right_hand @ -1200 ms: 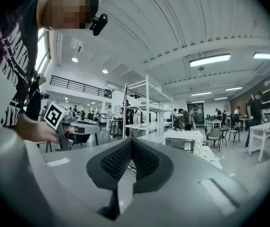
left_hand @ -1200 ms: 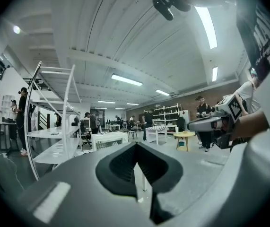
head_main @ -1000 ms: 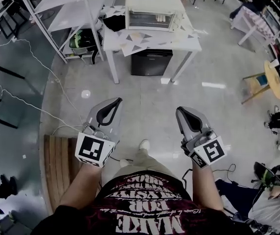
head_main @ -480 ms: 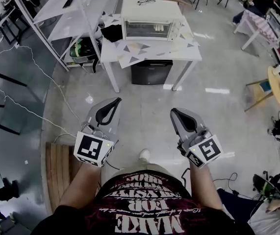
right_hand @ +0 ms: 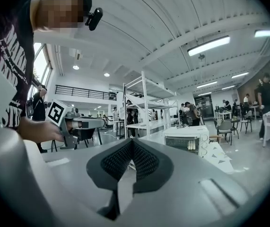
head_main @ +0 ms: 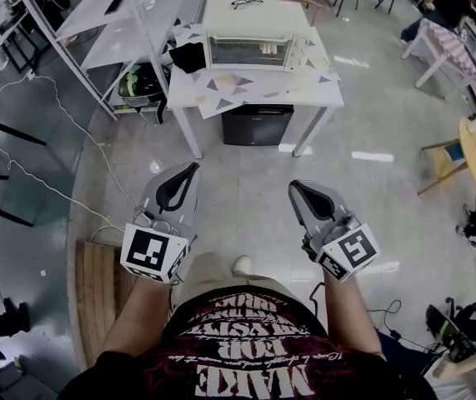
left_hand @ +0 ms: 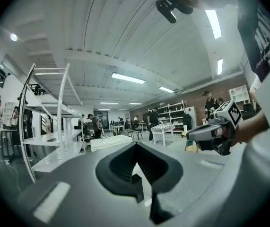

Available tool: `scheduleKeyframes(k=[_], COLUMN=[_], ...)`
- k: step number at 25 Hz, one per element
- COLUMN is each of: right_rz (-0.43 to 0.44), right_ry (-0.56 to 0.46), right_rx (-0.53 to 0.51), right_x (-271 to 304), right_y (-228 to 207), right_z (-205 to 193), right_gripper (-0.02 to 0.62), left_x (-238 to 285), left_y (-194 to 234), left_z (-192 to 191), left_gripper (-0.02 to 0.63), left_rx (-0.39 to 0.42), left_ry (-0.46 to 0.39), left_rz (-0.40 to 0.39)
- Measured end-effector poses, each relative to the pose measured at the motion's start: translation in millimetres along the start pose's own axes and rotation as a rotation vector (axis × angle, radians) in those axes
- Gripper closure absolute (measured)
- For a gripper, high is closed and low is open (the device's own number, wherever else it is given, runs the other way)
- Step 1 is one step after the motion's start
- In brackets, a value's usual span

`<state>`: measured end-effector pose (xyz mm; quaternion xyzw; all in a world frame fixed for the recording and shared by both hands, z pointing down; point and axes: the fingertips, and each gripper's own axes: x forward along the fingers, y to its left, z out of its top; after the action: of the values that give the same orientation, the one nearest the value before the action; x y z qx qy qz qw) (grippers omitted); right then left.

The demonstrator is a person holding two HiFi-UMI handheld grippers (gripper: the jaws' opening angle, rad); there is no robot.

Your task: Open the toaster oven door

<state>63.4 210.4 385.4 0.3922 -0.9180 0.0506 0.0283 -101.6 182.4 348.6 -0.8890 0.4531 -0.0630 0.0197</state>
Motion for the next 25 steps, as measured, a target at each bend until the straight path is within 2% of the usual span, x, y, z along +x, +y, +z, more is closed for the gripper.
scheduleKeyframes(k=[5, 13, 18, 22, 25], right_rz=[-0.027, -0.13, -0.14, -0.127, -0.121], right_ry=[0.01, -0.025, -0.013, -0.003, 0.001], right_rx=[-0.025, 0.01, 0.011, 0.003, -0.009], right_x=[-5, -19, -5, 16, 31], right_y=[-8, -39, -51, -61, -71], right_z=[4, 8, 5, 6, 11], right_gripper=[0.569, 0.571, 0.569, 0.569, 0.571], left_x=[3, 16, 31, 43, 56], left_y=[4, -2, 8, 24, 36], left_z=[-5, 3, -8, -14, -8], left_gripper=[0.606, 0.606, 0.606, 0.606, 0.606], left_rx=[-0.008, 0.047, 0.063, 0.044, 0.03], left_ry=[0.001, 0.014, 0.036, 0.047, 0.012], left_rz=[0.015, -0.038, -0.029, -0.018, -0.009])
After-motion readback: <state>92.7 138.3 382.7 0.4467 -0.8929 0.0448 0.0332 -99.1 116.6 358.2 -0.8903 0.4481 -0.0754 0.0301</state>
